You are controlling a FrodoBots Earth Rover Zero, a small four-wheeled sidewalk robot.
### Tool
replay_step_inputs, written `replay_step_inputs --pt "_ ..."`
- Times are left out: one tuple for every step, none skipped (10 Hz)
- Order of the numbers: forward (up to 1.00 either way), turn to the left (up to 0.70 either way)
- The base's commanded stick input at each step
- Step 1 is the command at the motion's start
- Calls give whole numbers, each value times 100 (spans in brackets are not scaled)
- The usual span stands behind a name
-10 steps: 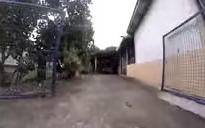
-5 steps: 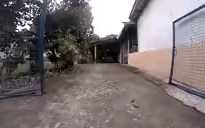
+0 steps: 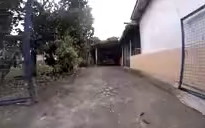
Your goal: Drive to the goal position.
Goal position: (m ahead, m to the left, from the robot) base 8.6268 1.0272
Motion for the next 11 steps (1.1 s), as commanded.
replay_step_inputs --pt "70 0" --pt "70 0" --pt "70 0" --pt "70 0" --pt "70 0" --pt "70 0" --pt "70 0" --pt "70 0" --pt "70 0" --pt "70 0" --pt "70 0"
